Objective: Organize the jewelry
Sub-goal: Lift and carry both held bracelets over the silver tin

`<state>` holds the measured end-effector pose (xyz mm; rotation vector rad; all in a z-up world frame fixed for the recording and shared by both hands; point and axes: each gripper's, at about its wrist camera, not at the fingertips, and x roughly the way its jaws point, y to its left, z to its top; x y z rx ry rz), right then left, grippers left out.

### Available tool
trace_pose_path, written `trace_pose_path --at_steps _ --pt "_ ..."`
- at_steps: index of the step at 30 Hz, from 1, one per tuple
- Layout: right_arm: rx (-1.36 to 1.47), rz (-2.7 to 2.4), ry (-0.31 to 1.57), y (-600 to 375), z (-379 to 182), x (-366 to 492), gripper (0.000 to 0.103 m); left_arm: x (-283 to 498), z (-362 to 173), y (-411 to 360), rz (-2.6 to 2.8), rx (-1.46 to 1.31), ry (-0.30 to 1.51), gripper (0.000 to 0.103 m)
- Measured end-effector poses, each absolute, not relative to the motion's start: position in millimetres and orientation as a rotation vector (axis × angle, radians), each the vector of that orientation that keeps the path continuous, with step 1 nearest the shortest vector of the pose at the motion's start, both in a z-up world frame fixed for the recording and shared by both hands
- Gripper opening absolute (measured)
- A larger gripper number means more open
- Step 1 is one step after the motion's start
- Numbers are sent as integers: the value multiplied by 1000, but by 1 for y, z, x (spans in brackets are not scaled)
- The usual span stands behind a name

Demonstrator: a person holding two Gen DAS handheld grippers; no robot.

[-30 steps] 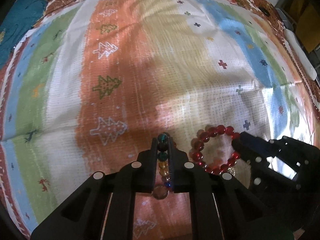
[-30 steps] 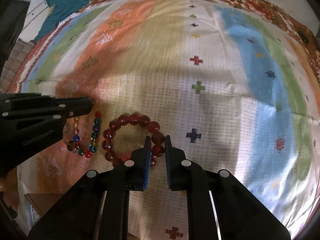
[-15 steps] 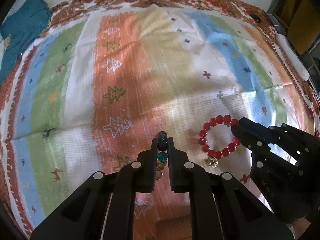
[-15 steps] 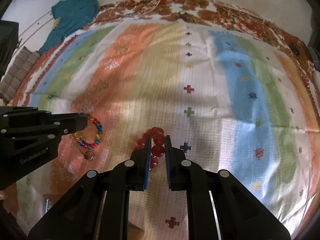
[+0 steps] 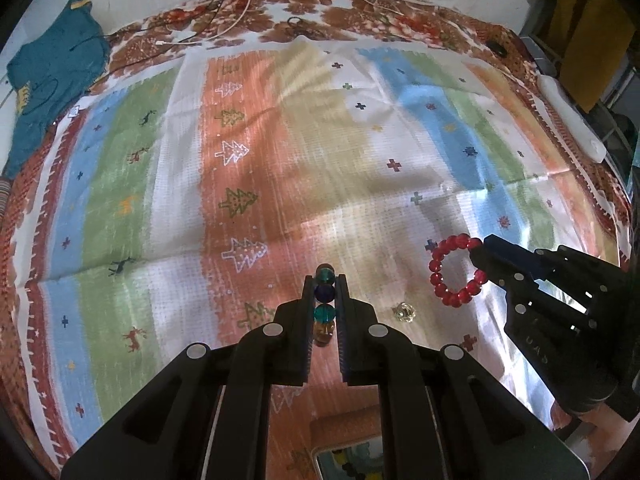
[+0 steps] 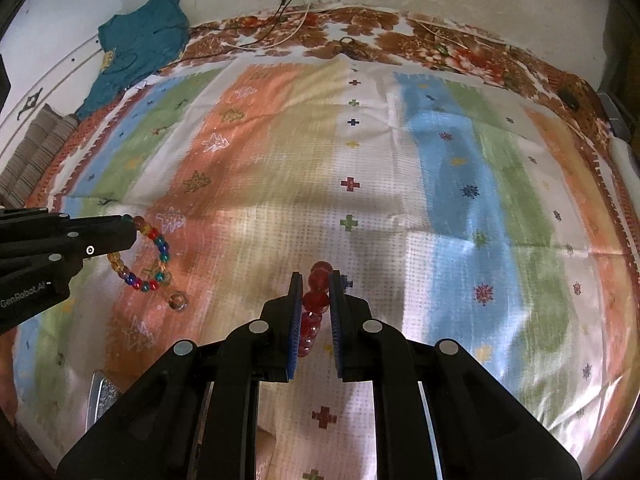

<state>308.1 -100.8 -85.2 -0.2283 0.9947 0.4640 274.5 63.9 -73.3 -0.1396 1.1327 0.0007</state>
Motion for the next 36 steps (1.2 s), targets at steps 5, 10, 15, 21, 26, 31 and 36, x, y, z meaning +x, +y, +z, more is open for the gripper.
trace_pose_path --at_steps 5,10,15,21,26,31,36 --pt "-221 472 990 -103 -79 302 14 266 -64 61 -8 -138 1107 9" --pt "-212 496 972 -103 -69 292 14 255 -54 60 -23 -145 1082 9" --pt "-205 523 953 -104 -58 280 14 244 -45 60 -27 -150 1059 9" --pt "-192 519 925 -109 -44 265 14 229 -33 56 -36 -139 1029 9" --pt "-188 530 914 -114 -37 253 14 218 -30 54 -48 -129 1025 9" --pt "-169 559 909 -117 -32 242 14 203 -24 47 -59 -96 1015 9" --pt "-177 576 898 -117 -28 230 14 185 -15 39 -82 -86 990 9"
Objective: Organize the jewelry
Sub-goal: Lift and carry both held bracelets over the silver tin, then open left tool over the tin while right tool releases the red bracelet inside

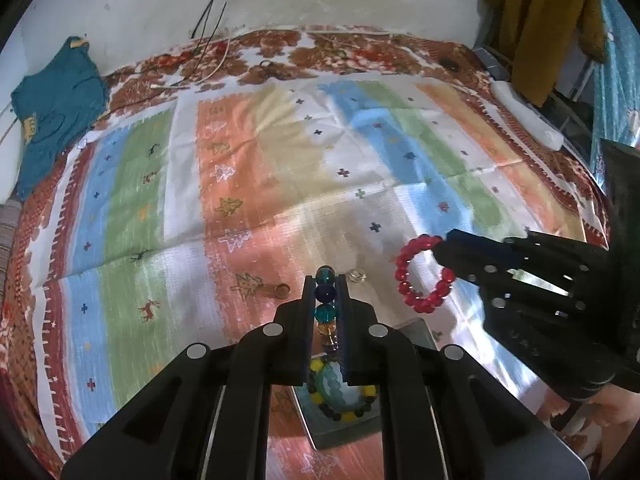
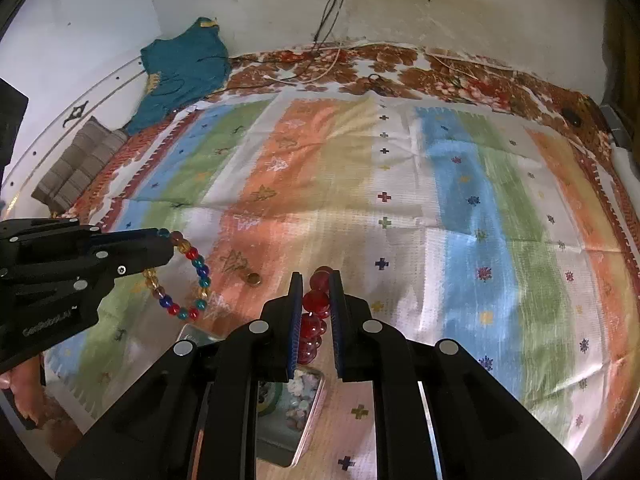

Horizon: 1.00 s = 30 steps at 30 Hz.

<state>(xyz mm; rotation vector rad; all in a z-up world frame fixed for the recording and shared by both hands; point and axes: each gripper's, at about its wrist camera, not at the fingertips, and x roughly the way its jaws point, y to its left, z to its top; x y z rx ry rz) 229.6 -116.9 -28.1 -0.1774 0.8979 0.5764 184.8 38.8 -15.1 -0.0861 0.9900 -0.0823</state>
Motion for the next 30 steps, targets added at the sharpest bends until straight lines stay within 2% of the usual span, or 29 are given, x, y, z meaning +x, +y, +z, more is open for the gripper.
trace_pose_path --at_steps 30 --pt "-213 635 890 -120 -28 171 14 125 -8 19 -119 -71 965 9"
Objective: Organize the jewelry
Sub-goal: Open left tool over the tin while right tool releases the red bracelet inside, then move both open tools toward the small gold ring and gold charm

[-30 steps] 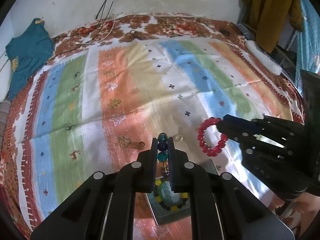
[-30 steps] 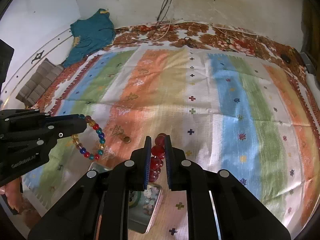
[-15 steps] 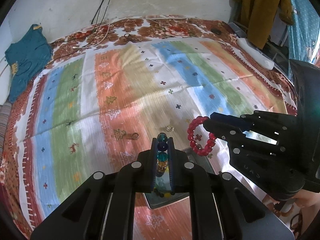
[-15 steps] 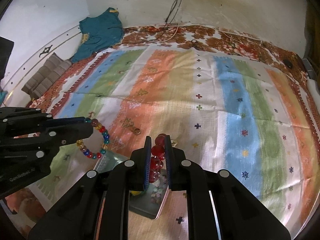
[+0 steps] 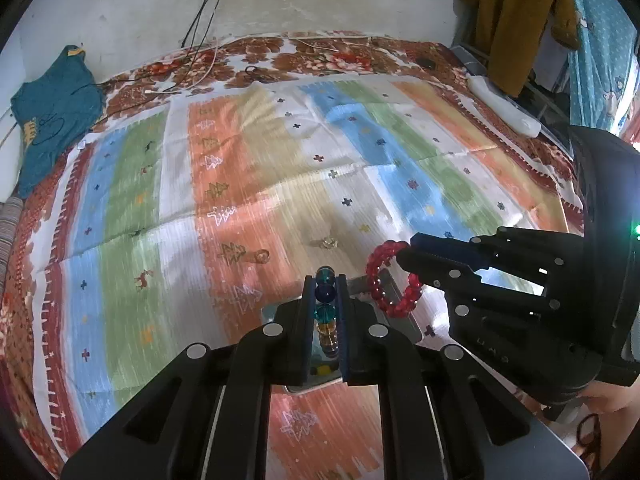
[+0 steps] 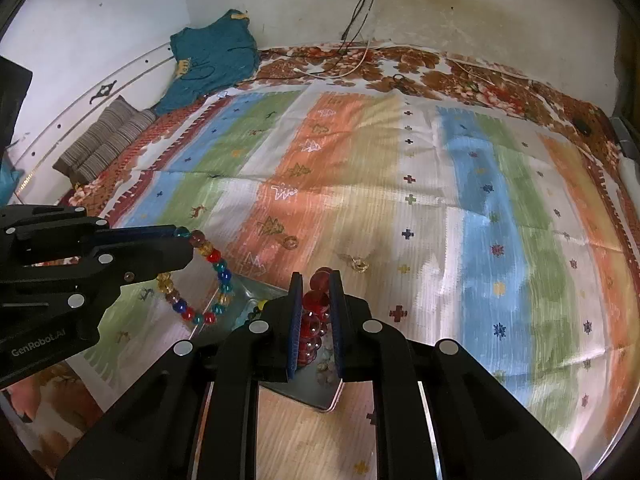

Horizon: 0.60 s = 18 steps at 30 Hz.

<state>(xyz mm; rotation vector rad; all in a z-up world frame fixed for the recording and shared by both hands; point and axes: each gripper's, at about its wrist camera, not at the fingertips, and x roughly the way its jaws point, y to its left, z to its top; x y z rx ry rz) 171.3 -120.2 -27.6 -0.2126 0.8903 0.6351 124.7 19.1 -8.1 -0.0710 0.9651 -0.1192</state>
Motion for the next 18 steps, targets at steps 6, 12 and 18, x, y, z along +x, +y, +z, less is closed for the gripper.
trace_pose_path --at_steps 6,12,18 --pt "-210 642 896 -124 -29 163 14 119 -6 17 -127 -70 957 9" --pt "-186 633 910 -130 -30 165 18 113 -7 19 -80 -66 966 24" --pt "-184 573 931 -137 -34 175 36 116 -8 31 -42 -89 972 30"
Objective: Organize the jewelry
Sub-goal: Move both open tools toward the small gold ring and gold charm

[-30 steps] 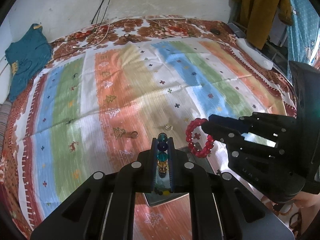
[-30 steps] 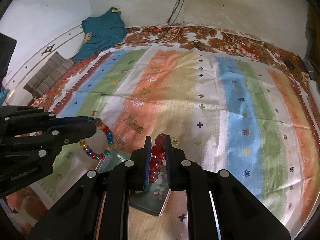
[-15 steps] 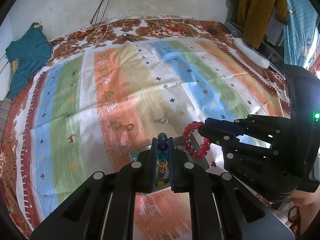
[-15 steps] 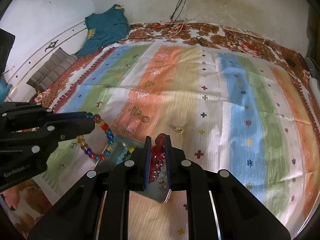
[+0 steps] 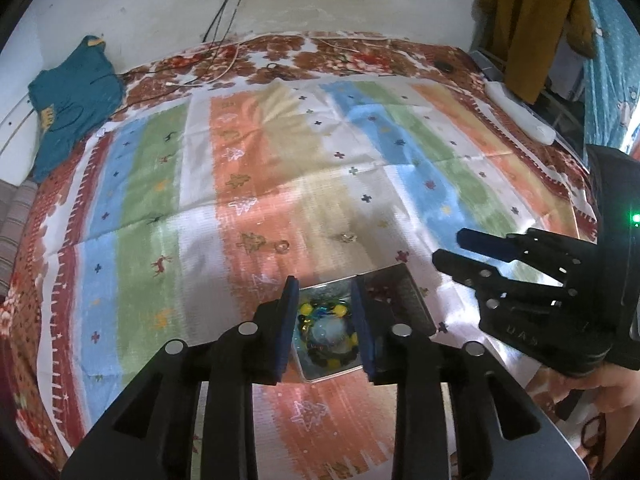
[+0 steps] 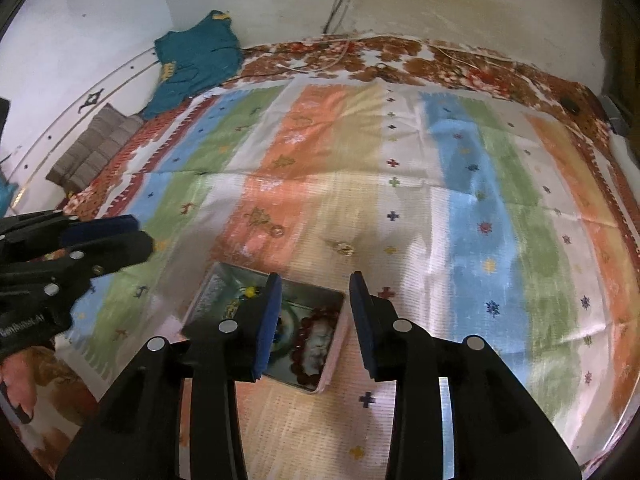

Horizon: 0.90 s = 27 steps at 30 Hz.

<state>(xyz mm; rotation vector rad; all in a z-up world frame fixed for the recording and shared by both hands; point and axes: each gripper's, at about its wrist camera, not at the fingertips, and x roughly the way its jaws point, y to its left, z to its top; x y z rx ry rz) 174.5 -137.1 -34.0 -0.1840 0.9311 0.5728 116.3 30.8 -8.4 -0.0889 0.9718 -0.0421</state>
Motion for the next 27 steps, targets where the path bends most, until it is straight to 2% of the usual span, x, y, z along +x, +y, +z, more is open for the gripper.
trace_pose_path --at_steps 6,14,16,27 --pt "-215 556 949 -134 -41 181 40 123 -15 38 -15 -93 991 37" --pt "-227 550 978 -129 -48 190 54 136 -26 46 21 -100 1022 45" --pt "-231 545 987 -127 -51 194 54 142 -29 48 34 -105 1029 50" --pt "-250 532 1025 -114 -62 211 54 169 -46 58 74 -134 1083 52"
